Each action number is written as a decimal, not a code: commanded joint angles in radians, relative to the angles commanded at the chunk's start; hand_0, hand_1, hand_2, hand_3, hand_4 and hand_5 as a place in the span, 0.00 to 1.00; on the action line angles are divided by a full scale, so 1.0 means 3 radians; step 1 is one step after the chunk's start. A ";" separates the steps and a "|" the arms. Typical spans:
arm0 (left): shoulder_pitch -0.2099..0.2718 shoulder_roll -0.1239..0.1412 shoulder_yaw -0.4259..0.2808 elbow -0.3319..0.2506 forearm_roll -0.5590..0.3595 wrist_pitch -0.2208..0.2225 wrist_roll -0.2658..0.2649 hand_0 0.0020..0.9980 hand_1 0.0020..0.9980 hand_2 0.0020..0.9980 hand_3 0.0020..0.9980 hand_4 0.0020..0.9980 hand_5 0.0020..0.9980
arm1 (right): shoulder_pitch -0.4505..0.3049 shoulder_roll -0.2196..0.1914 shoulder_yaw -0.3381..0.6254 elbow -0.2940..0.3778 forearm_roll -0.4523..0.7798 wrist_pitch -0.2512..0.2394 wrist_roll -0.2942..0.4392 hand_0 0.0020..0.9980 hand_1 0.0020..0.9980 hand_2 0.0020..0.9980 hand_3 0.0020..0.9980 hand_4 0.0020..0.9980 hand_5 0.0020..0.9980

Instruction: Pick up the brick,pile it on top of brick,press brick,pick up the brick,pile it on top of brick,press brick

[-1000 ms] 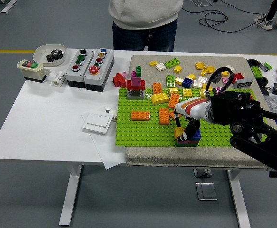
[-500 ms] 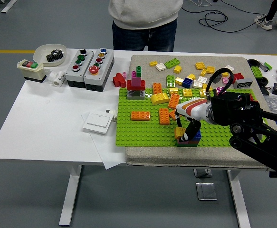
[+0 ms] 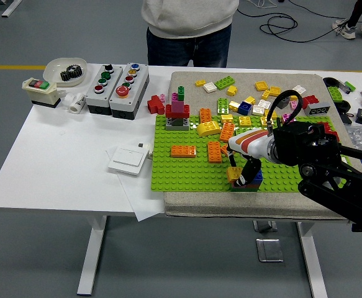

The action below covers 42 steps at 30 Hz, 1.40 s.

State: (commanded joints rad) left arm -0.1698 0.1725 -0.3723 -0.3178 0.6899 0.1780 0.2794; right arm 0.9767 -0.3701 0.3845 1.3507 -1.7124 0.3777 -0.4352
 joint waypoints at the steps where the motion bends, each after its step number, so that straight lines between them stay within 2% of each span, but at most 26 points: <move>1: 0.0000 0.0000 0.0001 0.0000 -0.0002 0.0001 -0.0001 0.70 0.72 0.75 0.61 0.72 0.69 | -0.0001 -0.0002 -0.0006 0.0000 -0.0018 -0.0013 0.0002 0.00 0.00 0.02 0.46 0.90 0.22; 8: 0.0002 0.0001 -0.0006 0.0002 0.0004 0.0000 0.0002 0.70 0.72 0.75 0.61 0.72 0.69 | 0.0000 -0.0008 0.0000 0.0007 -0.0046 -0.0033 0.0007 0.00 0.00 0.02 0.45 0.89 0.23; 9: 0.0002 0.0001 -0.0007 0.0002 0.0006 0.0000 0.0003 0.70 0.72 0.75 0.61 0.72 0.69 | -0.0002 -0.0009 0.0002 0.0008 -0.0045 -0.0032 0.0007 0.00 0.00 0.02 0.42 0.87 0.25; 15: 0.0002 0.0003 -0.0009 0.0003 0.0008 -0.0001 0.0003 0.70 0.72 0.75 0.61 0.72 0.68 | 0.0000 -0.0024 0.0006 0.0022 -0.0043 -0.0018 0.0003 0.00 0.00 0.02 0.39 0.87 0.26; 42: 0.0015 0.0005 -0.0033 0.0007 0.0051 -0.0006 0.0014 0.70 0.72 0.75 0.61 0.72 0.68 | 0.0016 -0.0096 0.0005 0.0141 -0.0042 0.0039 -0.0023 0.00 0.00 0.02 0.38 0.87 0.27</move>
State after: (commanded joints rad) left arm -0.1653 0.1741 -0.3822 -0.3157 0.7053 0.1761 0.2836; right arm 0.9816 -0.3988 0.3860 1.3930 -1.7249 0.3893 -0.4420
